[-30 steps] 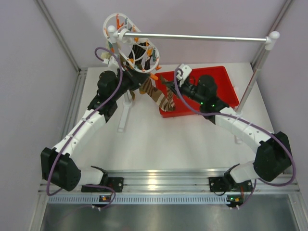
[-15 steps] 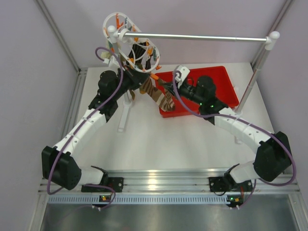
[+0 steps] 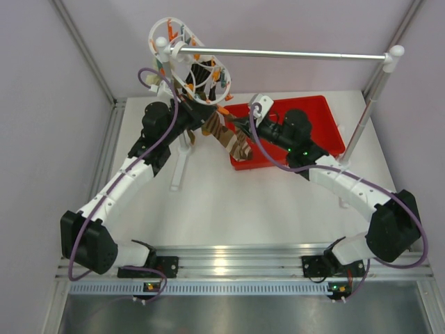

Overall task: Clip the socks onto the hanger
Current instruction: Clamp the sock onto the hanger.

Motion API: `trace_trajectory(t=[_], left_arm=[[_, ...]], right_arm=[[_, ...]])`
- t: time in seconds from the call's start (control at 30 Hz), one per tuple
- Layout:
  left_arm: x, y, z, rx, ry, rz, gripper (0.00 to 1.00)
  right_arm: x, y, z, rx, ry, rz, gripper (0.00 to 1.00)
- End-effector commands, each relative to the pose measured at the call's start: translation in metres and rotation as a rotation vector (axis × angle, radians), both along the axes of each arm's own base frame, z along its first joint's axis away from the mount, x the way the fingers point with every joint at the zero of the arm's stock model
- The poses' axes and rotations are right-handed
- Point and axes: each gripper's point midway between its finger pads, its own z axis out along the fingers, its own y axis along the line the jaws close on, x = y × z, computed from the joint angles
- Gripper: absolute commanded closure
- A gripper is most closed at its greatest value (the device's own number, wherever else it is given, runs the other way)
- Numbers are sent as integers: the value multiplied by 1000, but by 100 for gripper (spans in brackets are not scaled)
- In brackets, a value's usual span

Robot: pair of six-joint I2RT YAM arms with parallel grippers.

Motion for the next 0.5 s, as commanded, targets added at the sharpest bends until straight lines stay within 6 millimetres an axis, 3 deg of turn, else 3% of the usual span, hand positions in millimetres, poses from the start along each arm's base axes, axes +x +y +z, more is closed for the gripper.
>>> trace_trajectory(t=[0.0,0.3,0.47], left_arm=[[3,-3,-8,-12,31,-13,100],[2,-4,-8,-23,44,-17,100],[2,-3,-8,-31,50,-12,87]], right_arm=[[-2,10,50,80,-122,14,100],[1,21,50,73,-126,32,100],[2,22,51,72,-127,32,100]])
